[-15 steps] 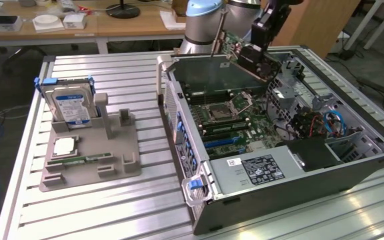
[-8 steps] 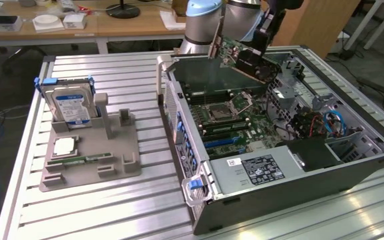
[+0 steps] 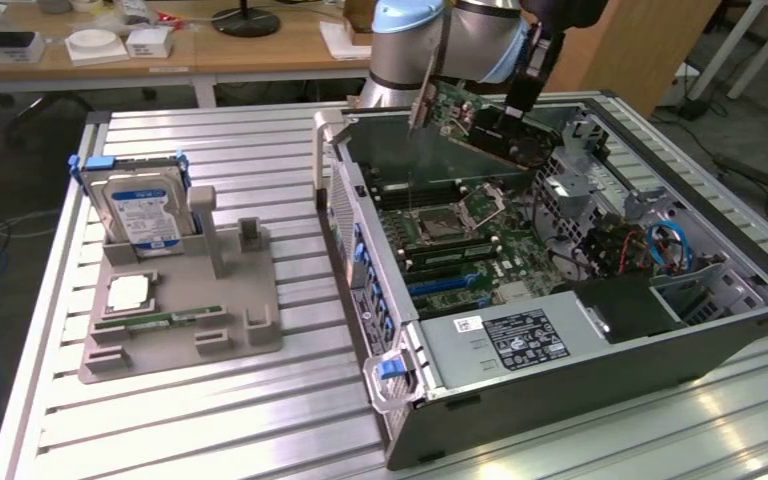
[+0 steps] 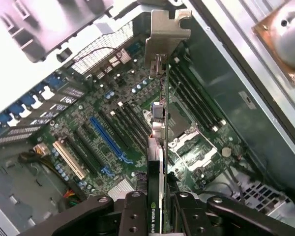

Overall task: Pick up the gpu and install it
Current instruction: 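Insert the gpu into the slot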

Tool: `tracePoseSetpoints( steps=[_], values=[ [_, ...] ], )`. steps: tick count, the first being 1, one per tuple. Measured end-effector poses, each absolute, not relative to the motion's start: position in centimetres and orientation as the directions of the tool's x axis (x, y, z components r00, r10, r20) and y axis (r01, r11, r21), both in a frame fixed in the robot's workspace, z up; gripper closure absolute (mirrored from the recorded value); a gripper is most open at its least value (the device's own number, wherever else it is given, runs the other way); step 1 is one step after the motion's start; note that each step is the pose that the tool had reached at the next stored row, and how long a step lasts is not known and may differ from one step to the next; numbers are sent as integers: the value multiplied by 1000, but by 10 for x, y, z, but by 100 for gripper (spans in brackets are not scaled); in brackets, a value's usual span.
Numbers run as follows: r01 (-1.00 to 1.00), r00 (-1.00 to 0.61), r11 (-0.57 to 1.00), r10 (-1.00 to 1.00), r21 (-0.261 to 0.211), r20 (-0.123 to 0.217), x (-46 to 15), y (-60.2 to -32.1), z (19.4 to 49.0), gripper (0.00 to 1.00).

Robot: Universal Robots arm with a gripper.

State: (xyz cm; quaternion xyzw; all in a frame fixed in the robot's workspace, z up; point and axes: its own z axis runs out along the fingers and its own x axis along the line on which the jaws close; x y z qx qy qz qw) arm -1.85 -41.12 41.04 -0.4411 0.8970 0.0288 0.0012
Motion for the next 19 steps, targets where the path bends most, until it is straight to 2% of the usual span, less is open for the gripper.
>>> tracePoseSetpoints(
  steps=[12,19],
  values=[
    [-887,-461,459,-886,54,-42,-18,-411,410,75],
    [-924,-383,382,-922,22,-58,-18,-411,409,75]
  ],
)
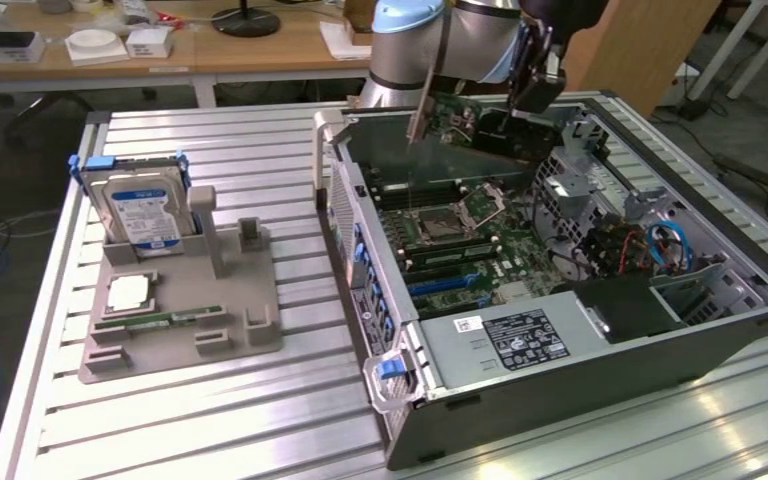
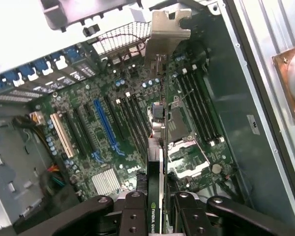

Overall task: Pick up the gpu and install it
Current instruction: 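Insert the gpu into the slot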

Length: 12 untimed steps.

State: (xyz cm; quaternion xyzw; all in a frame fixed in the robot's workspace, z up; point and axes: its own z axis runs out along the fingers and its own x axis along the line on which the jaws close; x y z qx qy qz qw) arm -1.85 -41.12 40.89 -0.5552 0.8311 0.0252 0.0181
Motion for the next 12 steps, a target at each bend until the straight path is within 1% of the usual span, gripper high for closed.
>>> tracePoseSetpoints(
  steps=[7,12],
  values=[
    [-938,-346,346,-936,15,-61,-19,-414,400,75],
    [-964,-265,265,-962,14,-61,-18,-414,395,75]
  ],
)
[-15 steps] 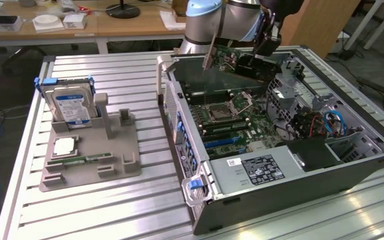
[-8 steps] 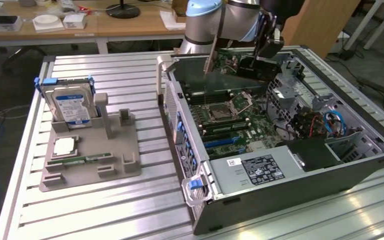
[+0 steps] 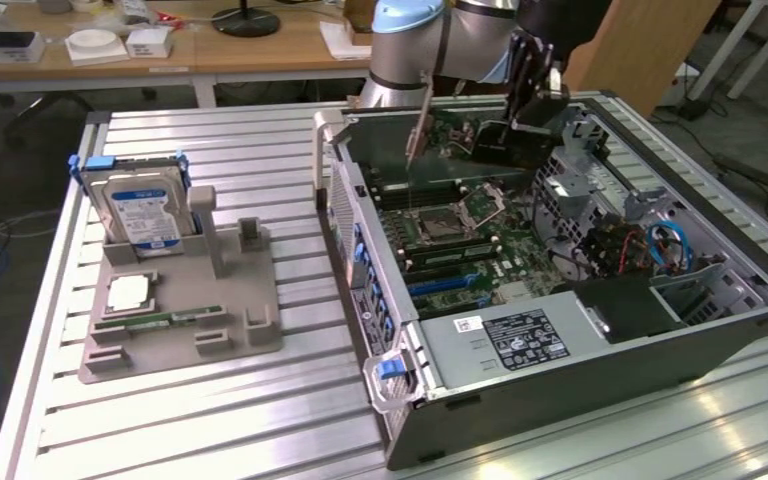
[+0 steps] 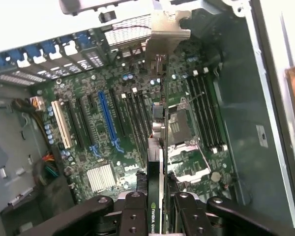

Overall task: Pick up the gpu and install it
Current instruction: 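Insert the gpu into the slot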

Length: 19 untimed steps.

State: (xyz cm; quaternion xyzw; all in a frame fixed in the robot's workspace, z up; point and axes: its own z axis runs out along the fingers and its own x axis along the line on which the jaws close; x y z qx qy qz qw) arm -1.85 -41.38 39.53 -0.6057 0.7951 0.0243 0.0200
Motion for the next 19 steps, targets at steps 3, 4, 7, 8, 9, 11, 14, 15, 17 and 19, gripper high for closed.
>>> tracePoseSetpoints(
  steps=[3,4,7,8,9,11,14,15,17,19],
  values=[
    [-977,-213,213,-975,14,-61,-18,-414,392,75],
    [-981,-196,195,-979,14,-61,-18,-414,391,75],
    [-990,-141,140,-988,14,-61,-18,-414,388,75],
    [-992,-123,123,-990,14,-61,-18,-414,387,75],
    [-994,-105,105,-993,13,-61,-19,-414,386,75],
    [-997,-73,72,-995,7,-62,-18,-414,385,75],
    [-999,-34,35,-997,-12,-63,-18,-414,384,75],
    [-1000,-22,23,-998,-18,-63,-18,-414,384,75],
    [-1000,-10,12,-998,-24,-63,-18,-415,382,75],
    [-1000,-9,11,-998,-25,-63,-19,-418,380,75]
  ],
)
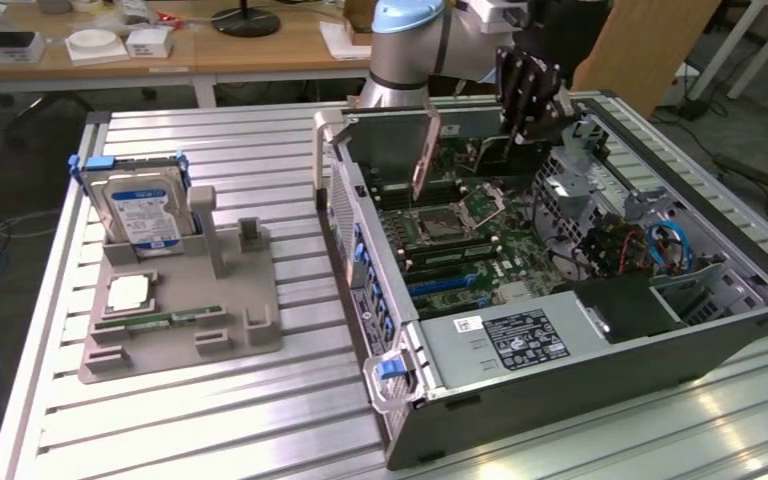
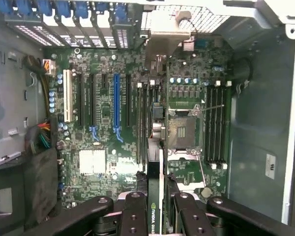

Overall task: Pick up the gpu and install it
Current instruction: 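Insert the gpu into the slot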

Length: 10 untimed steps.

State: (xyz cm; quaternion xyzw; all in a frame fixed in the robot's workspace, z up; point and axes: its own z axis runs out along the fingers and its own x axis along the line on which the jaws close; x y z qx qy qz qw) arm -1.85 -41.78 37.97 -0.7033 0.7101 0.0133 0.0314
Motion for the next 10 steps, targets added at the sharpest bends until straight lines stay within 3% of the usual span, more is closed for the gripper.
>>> tracePoseSetpoints(
  steps=[10],
  values=[
    [-999,-8,10,-998,-32,-64,-19,-433,364,75]
  ],
)
